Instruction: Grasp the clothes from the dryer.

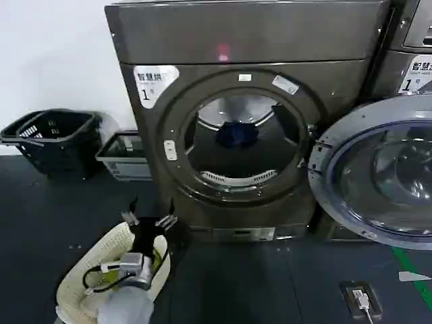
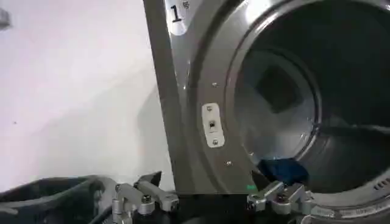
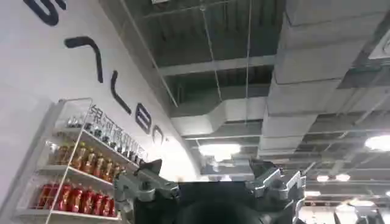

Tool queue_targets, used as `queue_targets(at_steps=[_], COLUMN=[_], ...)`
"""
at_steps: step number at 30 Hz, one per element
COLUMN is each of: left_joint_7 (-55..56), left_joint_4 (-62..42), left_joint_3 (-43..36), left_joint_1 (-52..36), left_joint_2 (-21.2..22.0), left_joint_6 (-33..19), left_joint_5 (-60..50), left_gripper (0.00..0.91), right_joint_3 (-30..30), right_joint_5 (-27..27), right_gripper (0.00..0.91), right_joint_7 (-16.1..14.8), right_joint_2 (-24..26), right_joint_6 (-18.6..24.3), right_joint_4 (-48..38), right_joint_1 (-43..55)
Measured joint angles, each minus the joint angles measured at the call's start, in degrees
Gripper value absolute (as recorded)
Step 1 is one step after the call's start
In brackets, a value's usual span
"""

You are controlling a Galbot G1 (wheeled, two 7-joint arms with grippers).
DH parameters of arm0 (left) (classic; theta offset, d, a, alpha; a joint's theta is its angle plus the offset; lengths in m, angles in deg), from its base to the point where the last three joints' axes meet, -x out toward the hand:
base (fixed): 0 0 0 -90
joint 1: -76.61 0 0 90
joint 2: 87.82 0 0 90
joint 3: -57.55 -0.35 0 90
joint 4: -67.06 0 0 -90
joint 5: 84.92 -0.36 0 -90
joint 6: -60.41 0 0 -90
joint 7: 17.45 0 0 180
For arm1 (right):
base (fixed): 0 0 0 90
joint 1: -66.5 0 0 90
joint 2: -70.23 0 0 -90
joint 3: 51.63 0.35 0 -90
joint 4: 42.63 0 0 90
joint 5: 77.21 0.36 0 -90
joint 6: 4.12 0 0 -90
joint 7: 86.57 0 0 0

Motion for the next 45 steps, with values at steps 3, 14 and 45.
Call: queue_targets(at_steps=[3,14,45], left_joint_7=[0.02,0.06,-0.45], left_joint_4=[0.12,0.58,0.85], left_joint_3=[0.00,-0.26,-1.51], left_joint_1=[0.22,0.59,0.72], left_joint_2=[0.22,-0.02,1.72], left_joint_6=[-0.17,-0.14,-0.11], left_joint_5=[-0.07,0.04,0.18], left_gripper=[0.907,0.907,0.907], right_joint_3=[0.29,0.26,0.65], right_joint_5=[0.34,1.34,2.10], right_gripper=[0.907,0.907,0.907], right_joint_7=[0.10,0.01,-0.31], right_joint_2=[0.16,-0.09,0.00], right_joint_6=[0.40,0.67,0.47], right_joint_4=[-0.17,0.38,0.24], right_joint_1=[-0.27,-0.34,-0.44])
